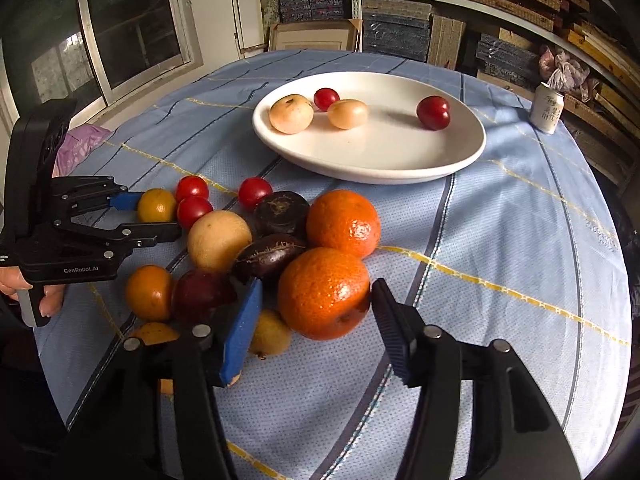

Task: Organize fruits
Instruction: 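Grasp a yellow-orange fruit with the left tool while the right tool grasps a tangerine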

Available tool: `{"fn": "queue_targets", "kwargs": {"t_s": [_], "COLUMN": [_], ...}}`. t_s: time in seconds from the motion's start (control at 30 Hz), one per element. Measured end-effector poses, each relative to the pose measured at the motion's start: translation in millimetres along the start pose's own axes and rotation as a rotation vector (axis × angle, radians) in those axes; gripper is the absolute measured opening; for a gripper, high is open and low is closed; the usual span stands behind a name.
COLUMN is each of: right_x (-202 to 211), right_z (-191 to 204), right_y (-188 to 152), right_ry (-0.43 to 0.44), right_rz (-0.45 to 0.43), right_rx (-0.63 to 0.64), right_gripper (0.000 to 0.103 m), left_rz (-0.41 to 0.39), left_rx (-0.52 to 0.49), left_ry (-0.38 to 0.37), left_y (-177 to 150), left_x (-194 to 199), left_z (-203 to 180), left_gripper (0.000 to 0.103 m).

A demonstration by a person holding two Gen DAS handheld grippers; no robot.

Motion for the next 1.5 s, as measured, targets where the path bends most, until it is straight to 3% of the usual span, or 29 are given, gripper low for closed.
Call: {"fn": "queue_targets", "kwargs": {"t_s": [0.2, 0.27, 0.77, 1.1, 1.33, 1.5], "right_x": [-0.2, -0.5, 23.0, 38.9, 57.3, 46.4], "right_z": [-5.6, -5.9, -14.0, -15.2, -28.3, -52.8], "right_y": [-2.8, -3.4, -4.9, 2.0, 44.2, 86.9], "right_ry": [0.007, 0.036, 0.0, -0.009, -0.035, -0.059], "right_rz": [-0.005, -0.009, -0.048, -0.099, -0.151, -0.151], "right_rx": [-0.031, -0.045, -0.067, -0.076, -0.051, -0.041], "right_gripper": [0.063, 0.046, 0.046, 0.046, 0.046, 0.046], "left_rz": [0.002, 0.001, -0.008, -0.057, -0.098, -0.101], "left_rx": [0.018, 0.016, 0.032, 0.045, 0.021, 0.007], "left_ry": [-0.007, -0.006, -0.028, -0.037, -0.065, -0.101], "left_y": [1.0, 0.8, -0.3, 6.2, 51.0, 104.6], "left_x": [0.0, 0.1, 8.1, 31.8, 42.9, 16.5], "left_z": [3.0, 3.3, 3.8, 3.5, -13.3, -36.7], "left_gripper": [0.042, 0.042, 0.038, 0.038, 0.038, 0.038]}}
Point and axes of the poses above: each gripper's, at about its wrist camera, not at the fingertips, and x roughly against the way its jaws point, z to its left, y to its top, the point moved 6 cm from there along -x, roughly the way its jaws point, and after that the axes turned 11 degrees about x, right-handed, at the moved point
